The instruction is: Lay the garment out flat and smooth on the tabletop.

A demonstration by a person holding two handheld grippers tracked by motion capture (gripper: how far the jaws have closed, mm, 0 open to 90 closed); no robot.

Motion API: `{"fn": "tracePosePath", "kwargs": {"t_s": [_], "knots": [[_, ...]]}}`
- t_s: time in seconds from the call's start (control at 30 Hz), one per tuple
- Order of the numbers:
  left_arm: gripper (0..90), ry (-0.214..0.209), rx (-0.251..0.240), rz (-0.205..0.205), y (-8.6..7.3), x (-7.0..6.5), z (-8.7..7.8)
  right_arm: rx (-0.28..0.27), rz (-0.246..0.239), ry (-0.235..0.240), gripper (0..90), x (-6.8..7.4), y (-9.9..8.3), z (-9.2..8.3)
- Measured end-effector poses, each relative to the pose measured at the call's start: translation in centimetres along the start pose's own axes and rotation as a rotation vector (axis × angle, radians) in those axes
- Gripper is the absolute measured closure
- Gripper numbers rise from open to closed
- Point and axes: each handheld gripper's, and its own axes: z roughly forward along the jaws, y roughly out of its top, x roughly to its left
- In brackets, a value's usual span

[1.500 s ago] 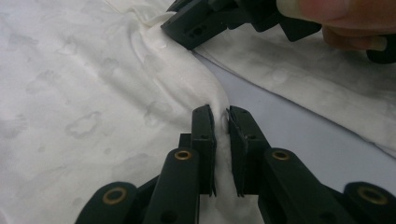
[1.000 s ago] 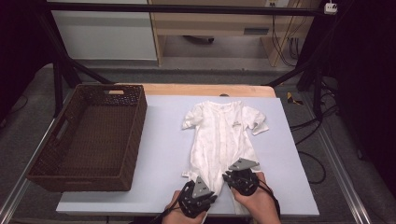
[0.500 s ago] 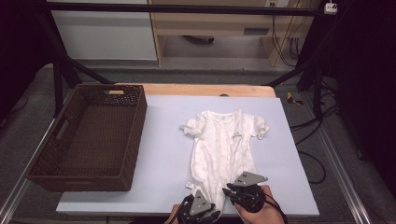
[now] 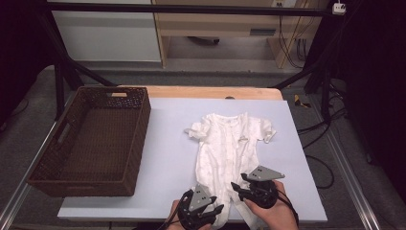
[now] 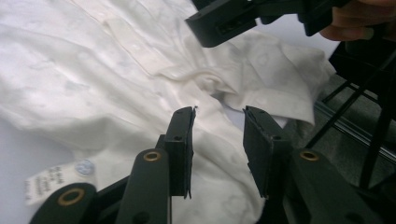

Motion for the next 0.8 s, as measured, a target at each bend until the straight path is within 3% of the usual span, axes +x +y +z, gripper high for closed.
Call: {"fn": "tracePosePath", "kwargs": {"t_s": [0.13, 0.43, 0.7, 0.8], "knots": [[60.1, 0.04, -0.018, 0.014, 0.7, 0.9, -0.3, -0.002, 0.015, -0.028, 40.2, -0.9, 0.0, 0.0], [56.7, 0.102, -0.06, -0.004, 1.8, 3.6, -1.2, 0.017, 0.048, -0.065, 27.2, -2.0, -0.3, -0.1], [53.0, 0.15, -0.048, 0.0, 1.8, 5.7, -1.1, 0.016, 0.04, -0.062, 16.7, -2.7, -0.5, 0.0], [51.7, 0.158, -0.043, 0.01, 1.7, 6.1, -1.0, 0.019, 0.054, -0.068, 17.8, -3.1, -0.7, -0.2]]}}
